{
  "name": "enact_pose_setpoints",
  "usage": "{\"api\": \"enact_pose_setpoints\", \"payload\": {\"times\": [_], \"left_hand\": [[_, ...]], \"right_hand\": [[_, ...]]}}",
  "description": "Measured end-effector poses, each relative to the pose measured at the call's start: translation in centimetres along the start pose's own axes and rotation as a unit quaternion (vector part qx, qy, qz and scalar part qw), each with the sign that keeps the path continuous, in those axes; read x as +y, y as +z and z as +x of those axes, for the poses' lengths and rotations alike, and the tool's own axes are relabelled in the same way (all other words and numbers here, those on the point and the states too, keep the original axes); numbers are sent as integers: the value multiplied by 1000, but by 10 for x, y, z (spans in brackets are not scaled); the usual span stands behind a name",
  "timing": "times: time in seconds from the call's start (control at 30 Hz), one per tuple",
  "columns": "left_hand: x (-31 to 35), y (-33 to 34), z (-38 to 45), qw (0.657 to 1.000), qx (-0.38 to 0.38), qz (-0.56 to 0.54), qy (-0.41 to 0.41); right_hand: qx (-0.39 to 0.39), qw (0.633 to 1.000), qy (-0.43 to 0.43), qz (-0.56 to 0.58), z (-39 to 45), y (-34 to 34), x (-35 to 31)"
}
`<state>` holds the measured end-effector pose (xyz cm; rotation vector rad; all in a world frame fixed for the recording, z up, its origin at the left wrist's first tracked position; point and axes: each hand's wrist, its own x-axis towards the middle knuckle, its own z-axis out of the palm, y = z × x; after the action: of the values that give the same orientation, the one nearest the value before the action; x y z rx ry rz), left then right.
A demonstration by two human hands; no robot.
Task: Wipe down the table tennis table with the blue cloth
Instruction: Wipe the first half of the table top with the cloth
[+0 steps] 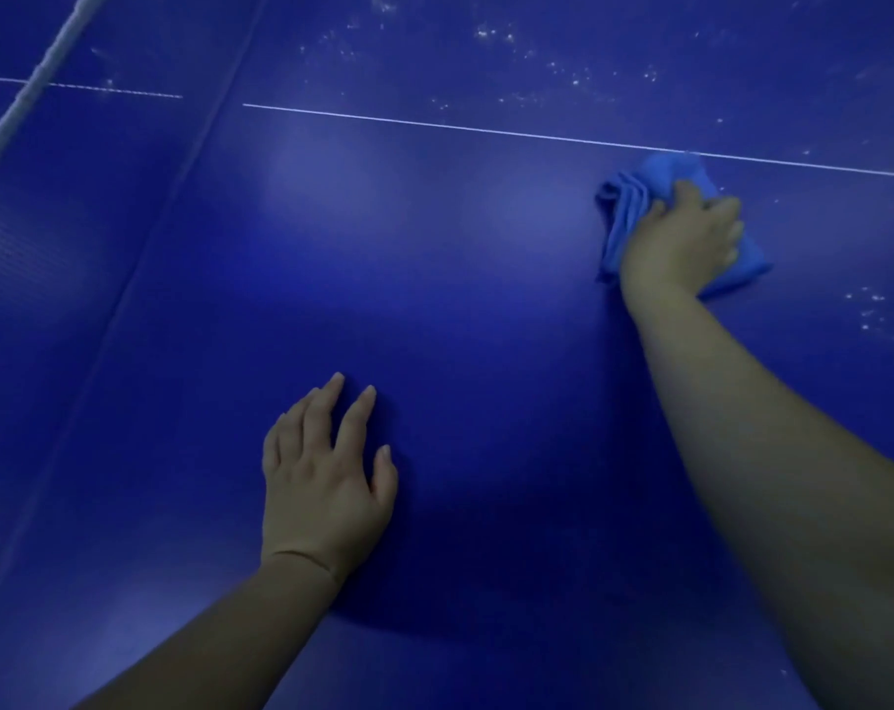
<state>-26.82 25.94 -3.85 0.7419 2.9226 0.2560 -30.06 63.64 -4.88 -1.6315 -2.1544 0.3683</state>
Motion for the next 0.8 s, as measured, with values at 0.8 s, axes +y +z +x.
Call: {"api": "enact_pose_setpoints", "payload": {"times": [0.8], "left_hand": [[3, -3, 0, 1000, 0, -5, -6]], "right_hand": [[1, 1000, -5, -1, 17, -50, 82]]}}
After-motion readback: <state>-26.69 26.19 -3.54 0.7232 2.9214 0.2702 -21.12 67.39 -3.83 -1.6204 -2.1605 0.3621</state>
